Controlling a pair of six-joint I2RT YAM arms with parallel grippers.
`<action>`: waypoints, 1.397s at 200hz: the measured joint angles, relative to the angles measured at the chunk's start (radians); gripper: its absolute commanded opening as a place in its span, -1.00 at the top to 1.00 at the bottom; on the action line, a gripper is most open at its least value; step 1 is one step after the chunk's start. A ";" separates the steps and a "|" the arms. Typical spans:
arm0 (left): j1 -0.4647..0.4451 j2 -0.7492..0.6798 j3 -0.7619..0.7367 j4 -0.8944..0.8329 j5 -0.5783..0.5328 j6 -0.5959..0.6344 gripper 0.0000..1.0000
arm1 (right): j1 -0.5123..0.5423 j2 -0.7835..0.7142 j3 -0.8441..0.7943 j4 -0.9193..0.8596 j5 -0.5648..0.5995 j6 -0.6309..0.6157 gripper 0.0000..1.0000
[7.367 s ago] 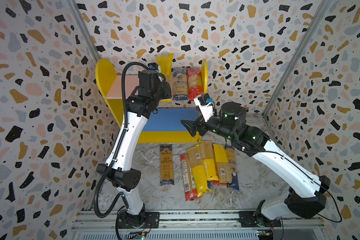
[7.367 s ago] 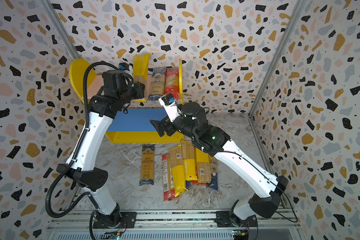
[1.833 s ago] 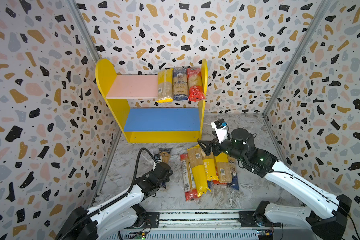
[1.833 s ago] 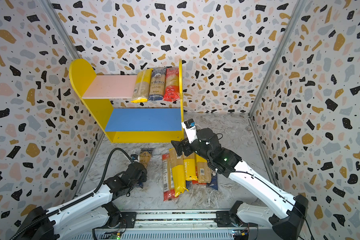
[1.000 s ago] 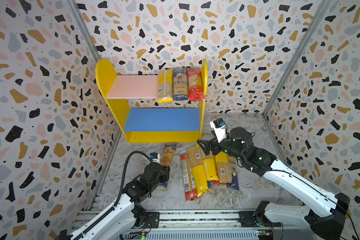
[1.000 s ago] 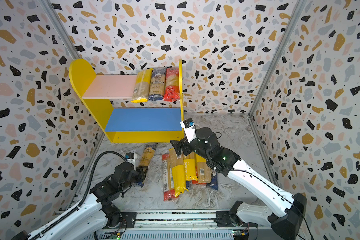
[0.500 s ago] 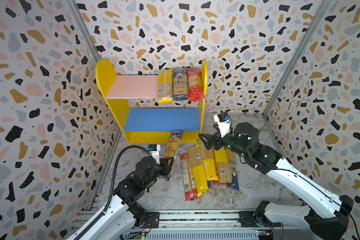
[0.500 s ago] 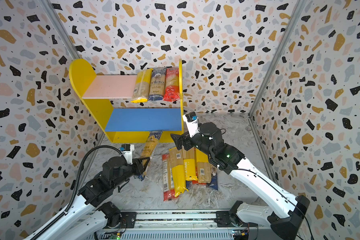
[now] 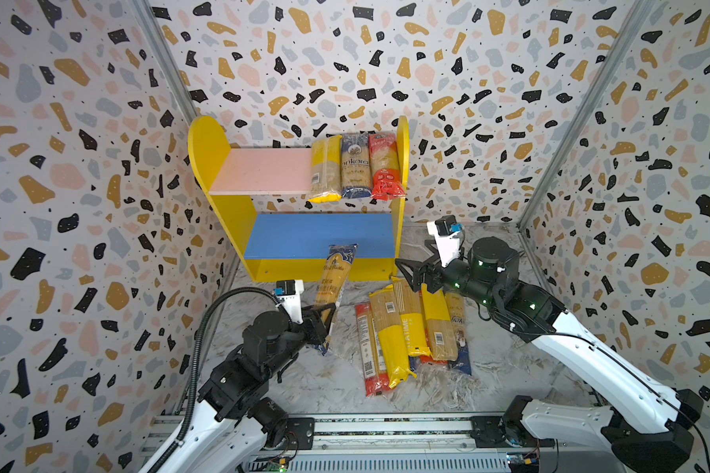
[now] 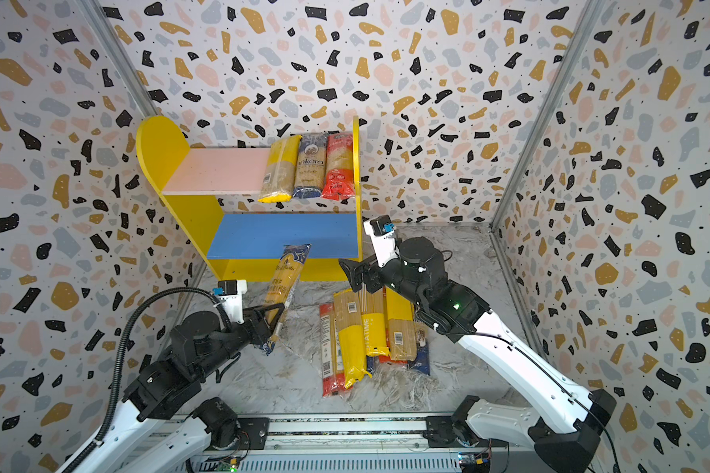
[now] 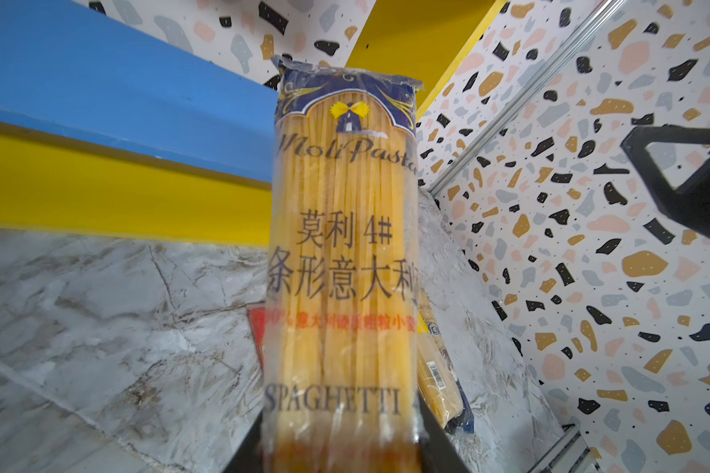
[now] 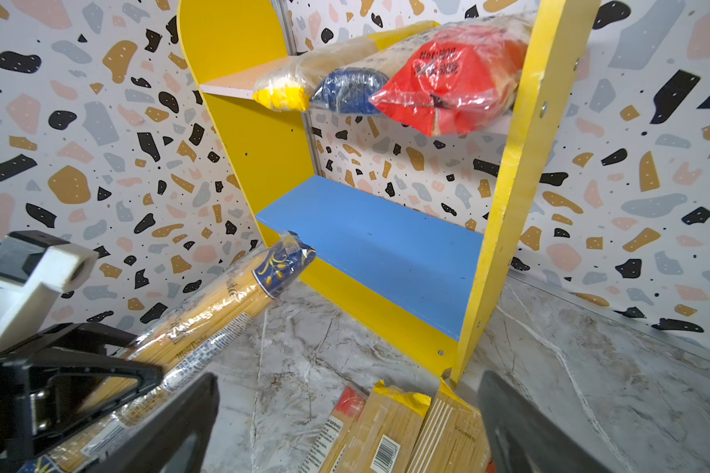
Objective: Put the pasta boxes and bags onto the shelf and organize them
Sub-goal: 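Lift the Moli Pasta package upright toward the pink shelf with the left gripper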
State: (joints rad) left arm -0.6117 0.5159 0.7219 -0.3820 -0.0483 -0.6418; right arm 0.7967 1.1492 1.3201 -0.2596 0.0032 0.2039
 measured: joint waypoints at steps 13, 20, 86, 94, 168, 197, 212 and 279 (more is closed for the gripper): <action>0.000 -0.019 0.017 -0.002 -0.013 0.004 1.00 | -0.001 0.000 0.016 -0.004 -0.001 -0.004 -0.98; 0.000 -0.026 0.027 -0.003 -0.020 0.005 1.00 | -0.001 0.001 0.023 -0.006 -0.003 -0.005 -0.98; 0.000 -0.071 0.132 -0.072 -0.075 0.045 1.00 | -0.003 0.042 0.106 -0.039 -0.015 -0.019 -0.98; 0.000 -0.072 0.153 -0.076 -0.080 0.052 1.00 | -0.003 0.048 0.119 -0.043 -0.016 -0.021 -0.98; 0.000 -0.019 0.375 -0.118 -0.166 0.150 1.00 | -0.003 0.076 0.190 -0.066 -0.035 -0.032 -0.98; 0.001 0.106 0.479 -0.110 -0.207 0.209 1.00 | -0.004 0.082 0.213 -0.076 -0.036 -0.041 -0.98; 0.000 0.187 0.531 -0.104 -0.227 0.245 1.00 | -0.005 0.082 0.225 -0.080 -0.036 -0.046 -0.98; 0.001 0.484 0.767 -0.096 -0.344 0.433 1.00 | -0.026 0.082 0.259 -0.086 -0.034 -0.067 -0.98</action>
State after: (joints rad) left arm -0.6109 0.9997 1.4891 -0.4782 -0.3927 -0.2085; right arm 0.7712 1.2316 1.5791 -0.3458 -0.0311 0.1368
